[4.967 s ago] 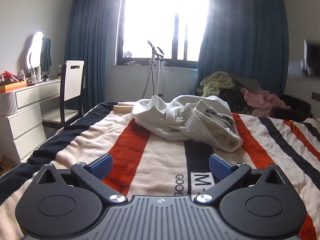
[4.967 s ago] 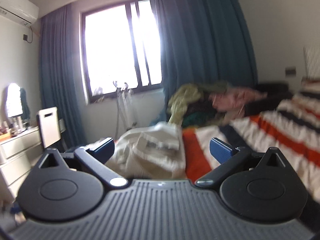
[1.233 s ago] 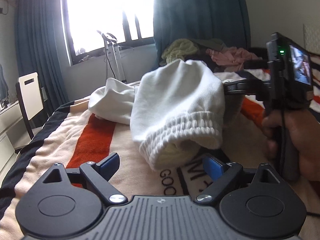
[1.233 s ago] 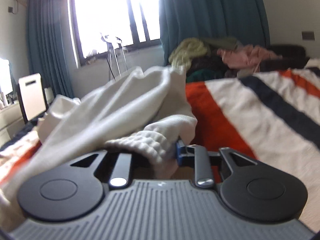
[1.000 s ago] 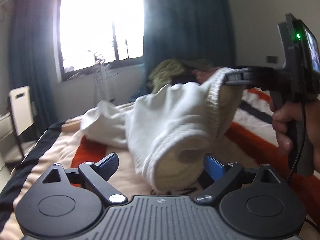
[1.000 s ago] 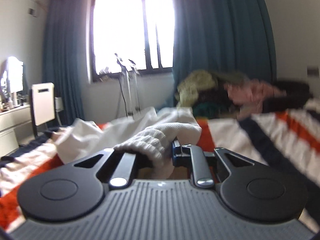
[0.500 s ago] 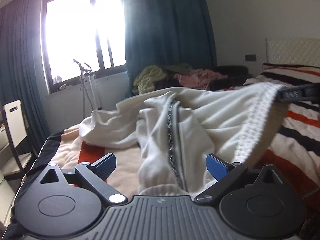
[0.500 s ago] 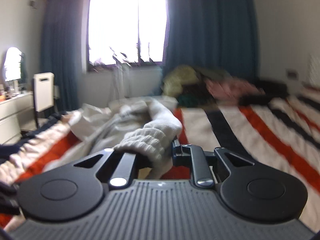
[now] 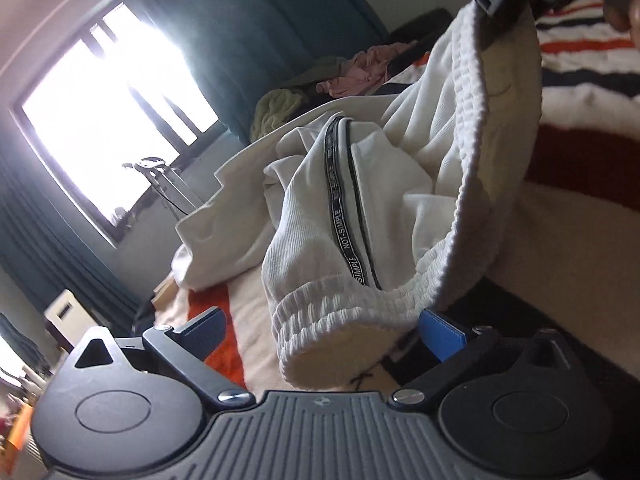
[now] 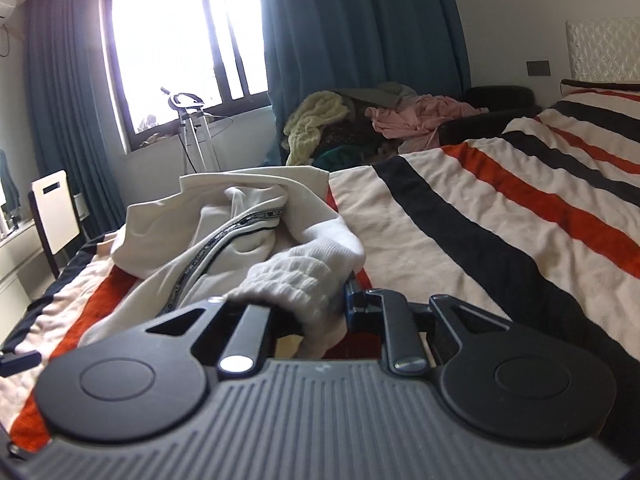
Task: Fold clothes
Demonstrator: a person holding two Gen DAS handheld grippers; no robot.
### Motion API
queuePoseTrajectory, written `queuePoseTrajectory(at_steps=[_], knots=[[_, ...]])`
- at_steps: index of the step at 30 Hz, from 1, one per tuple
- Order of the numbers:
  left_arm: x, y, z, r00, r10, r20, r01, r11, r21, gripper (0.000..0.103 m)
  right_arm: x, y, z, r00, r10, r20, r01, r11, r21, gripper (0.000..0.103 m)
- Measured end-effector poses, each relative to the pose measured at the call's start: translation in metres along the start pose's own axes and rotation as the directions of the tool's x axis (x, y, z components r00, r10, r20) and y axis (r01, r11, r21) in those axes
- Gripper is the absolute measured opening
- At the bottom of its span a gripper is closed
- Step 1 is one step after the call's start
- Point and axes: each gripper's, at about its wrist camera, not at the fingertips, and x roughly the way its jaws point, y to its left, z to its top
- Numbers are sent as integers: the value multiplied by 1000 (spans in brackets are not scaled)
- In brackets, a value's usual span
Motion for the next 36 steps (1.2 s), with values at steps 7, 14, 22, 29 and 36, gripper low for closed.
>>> queuePoseTrajectory(at_steps=[7, 14, 22, 29, 36], knots=[[9, -35, -14, 992, 111, 59, -124, 947, 297, 100, 5, -4, 0, 1000, -14, -15, 15, 1000, 23, 19], [24, -52, -9, 962, 244, 120, -272, 881, 388, 101, 7, -3, -1, 999, -30, -17, 31, 999, 29, 19], [28, -54, 7, 954, 242, 179, -293, 882, 369, 81, 9, -2, -3, 998, -54, -30, 55, 998, 11, 20], [56, -83, -4, 940, 262, 218, -336, 822, 461, 75, 8, 3, -5, 997, -66, -27, 65, 998, -24, 20], [86, -59, 23, 946, 279, 168, -313, 919, 240, 49, 11, 8, -12, 992, -118, -42, 114, 989, -97, 20]])
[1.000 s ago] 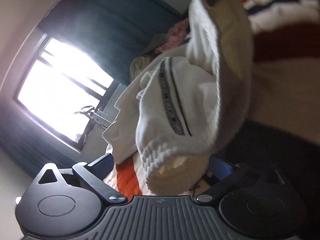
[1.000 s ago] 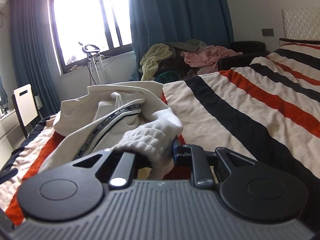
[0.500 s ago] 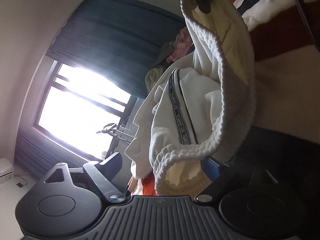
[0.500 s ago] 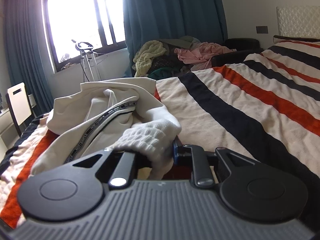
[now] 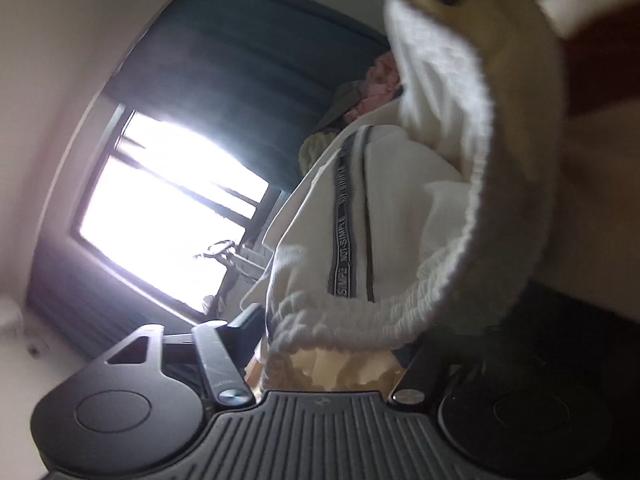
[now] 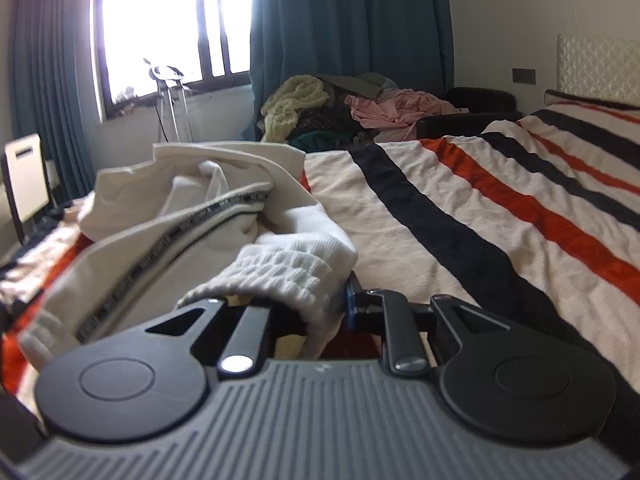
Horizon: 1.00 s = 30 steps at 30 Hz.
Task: Fold clothes
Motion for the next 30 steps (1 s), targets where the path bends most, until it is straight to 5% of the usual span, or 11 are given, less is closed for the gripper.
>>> queuePoseTrajectory(at_steps=[1, 2, 3, 10, 12, 17, 20, 23, 27, 30], knots=[[1, 5, 1, 1000, 24, -6, -24, 999, -28, 41, 1, 0, -1, 1000, -7, -6, 7, 1000, -5, 20], [2, 10, 2, 999, 45, -13, -46, 997, -56, 21, 1, 1, -2, 1000, -13, -12, 13, 1000, -11, 20], [1, 16, 3, 998, 57, -19, -59, 994, -88, 16, 2, 1, -3, 1000, -17, -15, 17, 1000, -16, 20], [2, 69, 7, 995, 55, -83, -85, 903, -422, 12, 1, 7, -6, 1000, -17, -24, 15, 998, -59, 20], [2, 84, 6, 993, 49, -111, -100, 849, -518, 12, 2, 8, -7, 999, -19, -35, 17, 998, -68, 20], [-13, 158, -30, 976, -62, -210, -127, 623, -771, 12, 5, 12, -12, 994, 46, -100, -55, 995, -89, 26], [-19, 174, -61, 947, -166, -274, -151, 522, -840, 12, 4, 29, -20, 986, 95, -138, -119, 977, -178, 33], [-43, 181, -111, 900, -291, -324, -179, 431, -884, 13, 3, 48, -29, 981, 95, -168, -141, 947, -287, 38], [-39, 175, -146, 849, -390, -357, -208, 375, -903, 13, 1, 55, -34, 969, 126, -214, -190, 930, -316, 57], [-40, 172, -146, 848, -386, -363, -211, 383, -900, 18, 0, 58, -37, 958, 152, -243, -225, 923, -312, 69]])
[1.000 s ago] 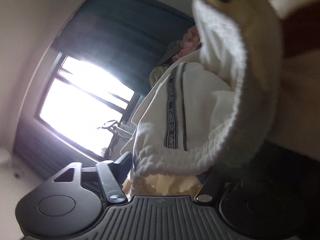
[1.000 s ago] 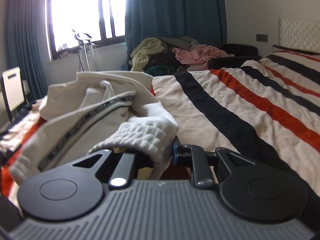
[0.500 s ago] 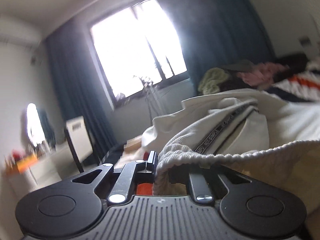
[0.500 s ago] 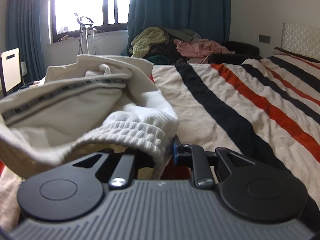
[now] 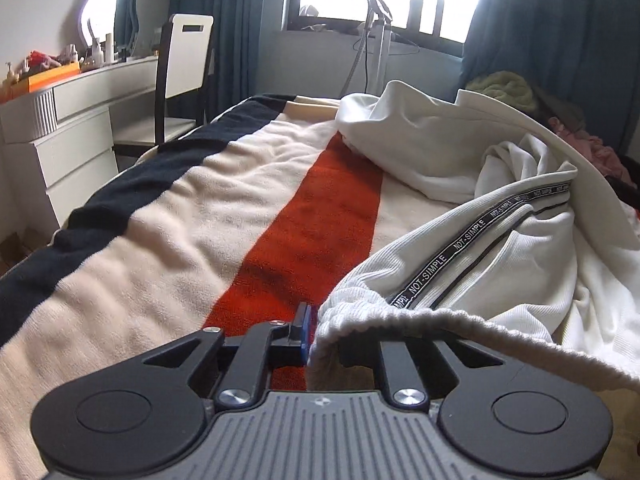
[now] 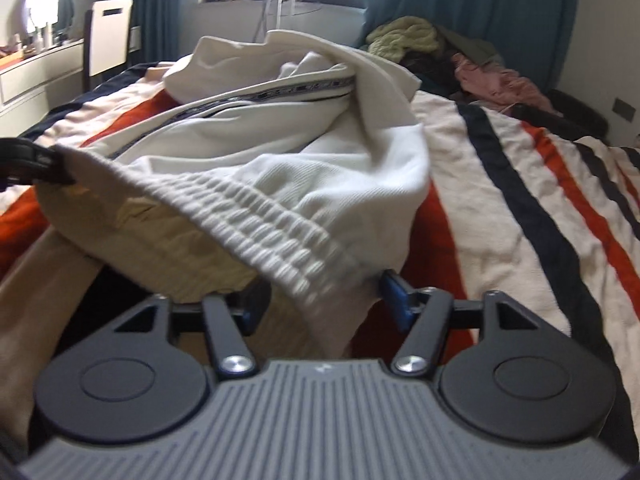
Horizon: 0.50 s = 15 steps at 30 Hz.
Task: Fold clothes
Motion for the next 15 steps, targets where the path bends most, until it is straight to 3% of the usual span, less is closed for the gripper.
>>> queuePoseTrajectory(at_steps=[2, 3, 6, 10, 12, 14, 15], knots=[[3, -5, 3, 1000, 8, 6, -8, 1000, 14, 21, -3, 1, 0, 999, 42, -11, -42, 999, 15, 85], [11, -6, 8, 1000, 9, 3, -9, 1000, 17, 21, -6, 1, 1, 998, 64, -13, -64, 998, 27, 85], [20, -3, 12, 1000, -11, -8, 11, 1000, 2, 22, -20, -3, 2, 994, 108, 15, -109, 991, 79, 85], [16, 0, 11, 999, -40, -12, 40, 999, -16, 24, -55, -12, 8, 966, 202, 159, -224, 965, 138, 84], [10, -1, 9, 999, -44, -20, 44, 999, -10, 35, -68, -18, 13, 945, 229, 233, -270, 949, 163, 84], [0, 1, 6, 999, -49, -25, 48, 999, -16, 49, -72, -25, 15, 936, 216, 276, -276, 941, 198, 74], [-5, 3, 4, 998, -60, -23, 60, 998, -23, 49, -73, -29, 16, 933, 208, 292, -277, 936, 217, 70]])
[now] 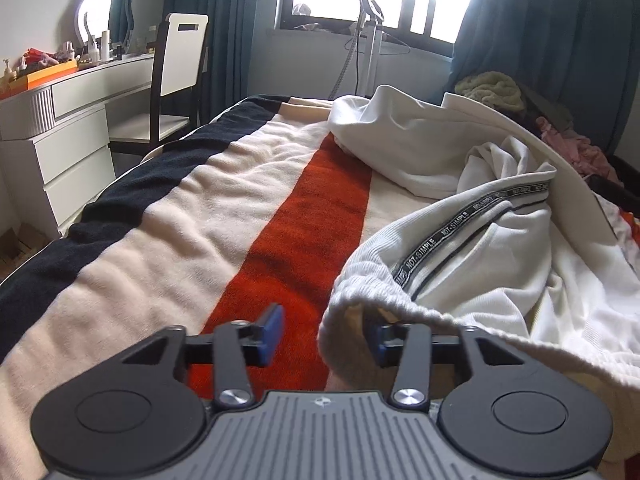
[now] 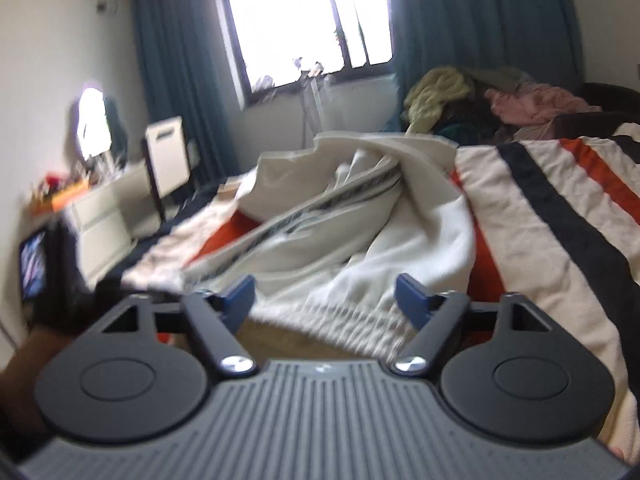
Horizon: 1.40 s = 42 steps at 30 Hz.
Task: Fold clothes
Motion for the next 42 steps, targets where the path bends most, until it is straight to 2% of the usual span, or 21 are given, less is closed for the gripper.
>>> queuePoseTrajectory(at_steps=[2, 4, 7, 9, 11, 12, 17, 19, 23, 25, 27, 28, 29, 30, 31, 34, 35, 37, 39, 40, 42], knots=[[-13, 4, -1, 999, -30, 16, 30, 999, -17, 49, 5, -9, 0, 1000, -21, -3, 21, 999, 47, 54], [-27, 10, -3, 996, -69, 48, 72, 996, -56, 52, 16, -16, -3, 998, -40, -44, 43, 995, 88, 39], [-36, 16, -2, 987, -143, 68, 151, 980, -126, 57, 36, -22, -11, 988, -80, -129, 94, 990, 102, 38], [-35, 18, -1, 977, -196, 86, 208, 965, -159, 69, 54, -23, -24, 967, -104, -232, 128, 988, 88, 36], [-36, 17, -1, 962, -253, 107, 270, 943, -195, 74, 70, -26, -38, 939, -112, -326, 150, 984, 95, 35], [-36, 16, -1, 956, -270, 116, 288, 937, -199, 75, 74, -25, -43, 933, -108, -343, 153, 982, 107, 35], [-55, 9, -3, 932, -309, 188, 339, 928, -152, 83, 63, -27, -39, 948, -100, -301, 153, 976, 157, 37], [-56, 6, -3, 927, -325, 185, 351, 927, -129, 83, 57, -29, -36, 956, -98, -276, 153, 970, 187, 36], [-30, -6, -3, 950, -301, 88, 309, 945, -108, 84, 40, -37, -22, 974, -135, -181, 178, 953, 247, 39], [-15, -9, -4, 971, -233, 55, 238, 965, -112, 84, 29, -44, -15, 976, -181, -124, 209, 936, 284, 40], [-2, -7, -4, 979, -199, 38, 202, 968, -150, 84, 23, -55, -12, 973, -208, -95, 228, 911, 342, 41], [5, -3, -3, 979, -201, 30, 203, 963, -178, 84, 23, -62, -12, 972, -214, -94, 233, 897, 376, 48], [10, -1, -3, 980, -198, 25, 199, 960, -199, 82, 25, -69, -14, 970, -214, -114, 242, 883, 402, 64], [16, 1, -2, 981, -195, 21, 195, 956, -220, 79, 29, -74, -18, 963, -224, -149, 267, 869, 417, 73], [21, 2, -1, 981, -192, 15, 190, 953, -237, 77, 33, -79, -21, 956, -232, -182, 289, 856, 429, 85], [36, 5, -3, 981, -195, -21, 183, 947, -264, 64, 49, -90, -35, 947, -201, -252, 302, 827, 475, 85], [40, 5, -4, 978, -204, -33, 187, 942, -279, 55, 52, -95, -40, 952, -172, -255, 284, 808, 516, 85], [44, 8, -5, 976, -218, -25, 201, 933, -299, 48, 59, -105, -49, 960, -116, -255, 250, 766, 592, 85], [41, 8, -3, 973, -231, 6, 222, 928, -301, 28, 63, -111, -56, 967, -70, -245, 216, 735, 643, 84], [38, 8, -2, 971, -237, 21, 233, 927, -294, 24, 65, -111, -58, 971, -22, -237, 180, 718, 672, 80], [30, 10, 4, 972, -230, 53, 236, 933, -271, 20, 70, -110, -64, 973, 74, -217, 110, 678, 727, 61]])
